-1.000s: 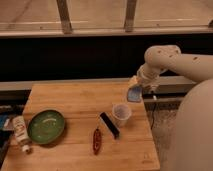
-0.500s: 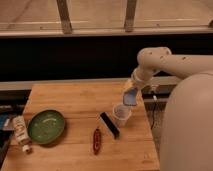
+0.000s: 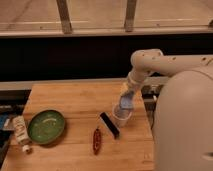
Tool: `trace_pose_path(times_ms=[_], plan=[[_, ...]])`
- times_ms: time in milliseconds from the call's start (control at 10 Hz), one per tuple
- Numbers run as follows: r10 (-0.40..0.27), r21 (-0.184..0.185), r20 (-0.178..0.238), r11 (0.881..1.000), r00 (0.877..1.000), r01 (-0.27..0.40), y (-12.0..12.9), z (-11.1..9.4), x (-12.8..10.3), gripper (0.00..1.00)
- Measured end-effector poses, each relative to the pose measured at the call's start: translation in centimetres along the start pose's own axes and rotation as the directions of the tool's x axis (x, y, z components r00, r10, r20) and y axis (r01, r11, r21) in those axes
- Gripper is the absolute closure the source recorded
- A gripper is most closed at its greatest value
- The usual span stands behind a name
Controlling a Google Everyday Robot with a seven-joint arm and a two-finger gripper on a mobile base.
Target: Place the white sponge in the ceramic cup
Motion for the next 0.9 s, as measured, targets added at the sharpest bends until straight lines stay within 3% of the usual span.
trace_pose_path(times_ms=[500,900], plan=[[-0.019,-0.044,-0.012,0.999,1.0,0.018,1.8,0.4,0.8,1.0],[0.011,-0.089,0.021,0.996,1.0,-0.009,1.7,0.9,1.7,1.0]])
